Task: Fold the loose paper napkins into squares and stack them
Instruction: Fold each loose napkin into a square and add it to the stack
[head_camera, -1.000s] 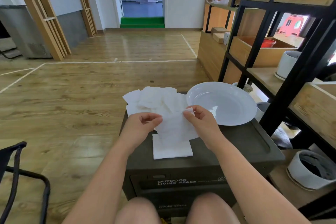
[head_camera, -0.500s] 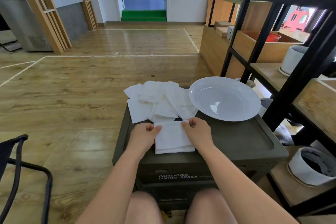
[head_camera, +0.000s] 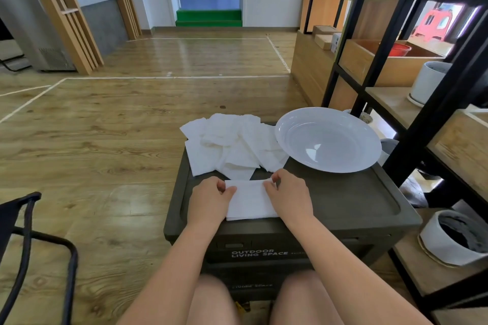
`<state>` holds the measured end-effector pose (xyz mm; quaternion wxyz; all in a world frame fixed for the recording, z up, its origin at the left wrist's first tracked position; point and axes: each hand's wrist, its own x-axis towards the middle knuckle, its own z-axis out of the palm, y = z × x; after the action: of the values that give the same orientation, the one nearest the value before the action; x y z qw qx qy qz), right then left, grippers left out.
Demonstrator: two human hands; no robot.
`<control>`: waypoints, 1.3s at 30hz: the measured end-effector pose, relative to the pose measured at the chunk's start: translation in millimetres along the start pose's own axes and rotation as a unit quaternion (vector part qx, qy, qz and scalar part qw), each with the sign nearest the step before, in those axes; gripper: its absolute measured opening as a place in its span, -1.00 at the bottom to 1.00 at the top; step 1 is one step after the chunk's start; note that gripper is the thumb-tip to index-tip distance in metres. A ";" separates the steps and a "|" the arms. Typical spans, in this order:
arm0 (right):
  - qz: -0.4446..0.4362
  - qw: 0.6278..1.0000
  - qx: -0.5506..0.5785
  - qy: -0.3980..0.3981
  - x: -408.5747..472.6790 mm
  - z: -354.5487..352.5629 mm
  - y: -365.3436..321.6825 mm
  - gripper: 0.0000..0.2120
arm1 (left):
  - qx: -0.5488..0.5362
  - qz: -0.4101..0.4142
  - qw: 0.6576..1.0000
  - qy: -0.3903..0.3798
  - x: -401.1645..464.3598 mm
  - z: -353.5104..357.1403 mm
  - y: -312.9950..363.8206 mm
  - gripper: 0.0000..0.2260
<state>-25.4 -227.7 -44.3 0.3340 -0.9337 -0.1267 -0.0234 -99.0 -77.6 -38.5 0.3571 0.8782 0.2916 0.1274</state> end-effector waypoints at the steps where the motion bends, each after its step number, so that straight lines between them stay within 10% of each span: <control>1: -0.003 1.000 -0.007 -0.003 -1.0 0.0 -0.5 -0.87 | 0.006 0.000 1.000 0.000 -0.6 0.0 0.4 -0.83; 13: -0.060 0.991 -0.119 -0.015 0.0 5.2 -0.6 -0.80 | 0.062 0.104 0.993 -0.003 0.3 2.4 -1.2 -0.88; 26: -0.062 0.998 0.002 0.028 3.6 1.6 6.3 -0.78 | 0.104 0.148 0.980 0.085 59.1 2.4 24.0 -0.77; 34: -0.072 0.978 0.192 0.044 7.7 -5.3 -2.2 -0.76 | -0.196 0.143 0.959 0.144 51.4 -33.5 40.2 -0.80; 39: 0.022 0.923 0.377 -0.080 24.0 -19.9 -38.5 -0.42 | -0.394 -0.016 0.919 -0.013 38.9 -55.1 46.5 -0.82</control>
<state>-11.1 -206.3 -1.9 0.6504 -0.7402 -0.1315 0.1084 -72.3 -50.5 34.0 0.6801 0.6631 0.2272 0.2147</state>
